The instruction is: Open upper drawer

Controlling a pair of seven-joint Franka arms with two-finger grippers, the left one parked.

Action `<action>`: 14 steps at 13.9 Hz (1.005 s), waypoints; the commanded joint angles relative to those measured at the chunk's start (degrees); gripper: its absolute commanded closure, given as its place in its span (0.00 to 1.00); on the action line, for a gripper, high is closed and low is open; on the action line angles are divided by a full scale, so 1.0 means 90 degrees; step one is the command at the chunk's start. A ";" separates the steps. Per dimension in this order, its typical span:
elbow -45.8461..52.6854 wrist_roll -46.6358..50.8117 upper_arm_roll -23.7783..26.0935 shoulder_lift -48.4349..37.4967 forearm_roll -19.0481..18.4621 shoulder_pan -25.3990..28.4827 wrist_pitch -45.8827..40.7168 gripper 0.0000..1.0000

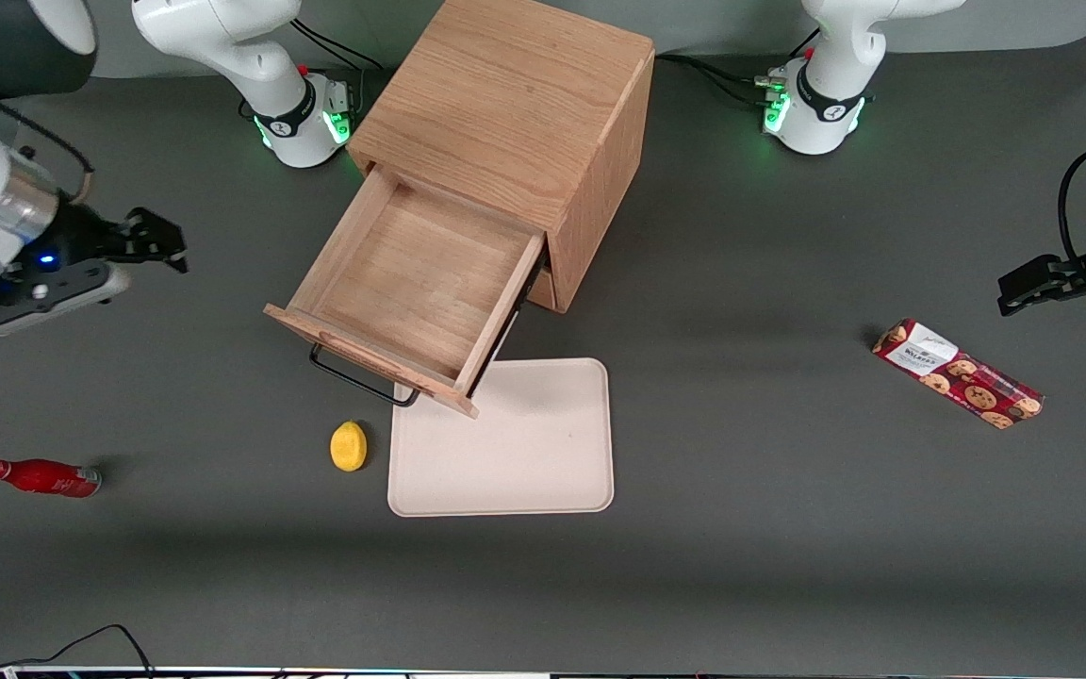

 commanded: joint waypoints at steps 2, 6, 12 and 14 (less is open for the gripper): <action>-0.0840 0.0276 0.0115 -0.0660 -0.0282 -0.0565 0.0446 0.00; -0.0449 0.0256 0.0650 -0.0318 -0.0292 -0.1424 0.0359 0.00; -0.0254 0.0315 0.0926 -0.0289 -0.0214 -0.1719 0.0251 0.00; -0.0069 0.0344 0.0926 -0.0221 -0.0214 -0.1729 0.0251 0.00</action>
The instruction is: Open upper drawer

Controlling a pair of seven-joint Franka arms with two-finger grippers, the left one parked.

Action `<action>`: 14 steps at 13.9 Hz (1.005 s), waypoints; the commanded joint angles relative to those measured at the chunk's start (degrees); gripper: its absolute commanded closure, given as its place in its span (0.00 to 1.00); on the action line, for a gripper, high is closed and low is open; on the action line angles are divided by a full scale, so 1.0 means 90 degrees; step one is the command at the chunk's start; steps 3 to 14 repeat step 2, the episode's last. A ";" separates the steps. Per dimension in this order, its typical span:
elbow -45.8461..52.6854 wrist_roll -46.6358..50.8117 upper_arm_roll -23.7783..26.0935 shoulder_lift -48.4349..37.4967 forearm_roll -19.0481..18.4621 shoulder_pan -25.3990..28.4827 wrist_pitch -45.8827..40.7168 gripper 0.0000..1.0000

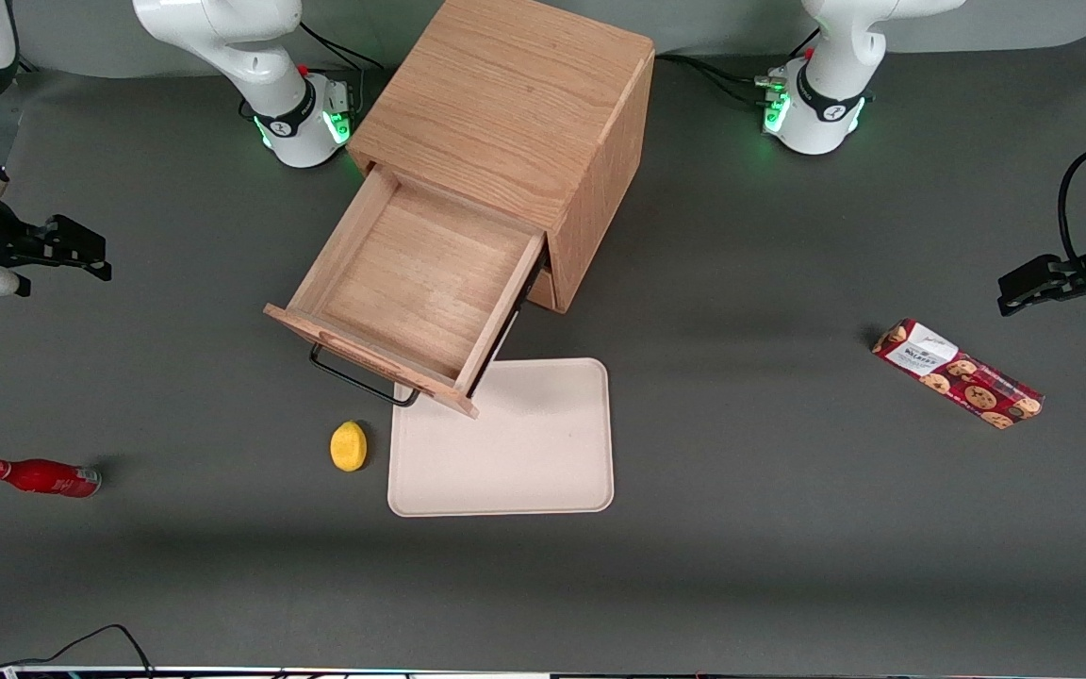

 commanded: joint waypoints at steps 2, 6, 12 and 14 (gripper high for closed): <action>0.0392 0.0139 -0.0017 0.0227 -0.0075 -0.0061 -0.0122 0.00; 0.0392 0.0139 -0.0017 0.0227 -0.0075 -0.0061 -0.0122 0.00; 0.0392 0.0139 -0.0017 0.0227 -0.0075 -0.0061 -0.0122 0.00; 0.0392 0.0139 -0.0017 0.0227 -0.0075 -0.0061 -0.0122 0.00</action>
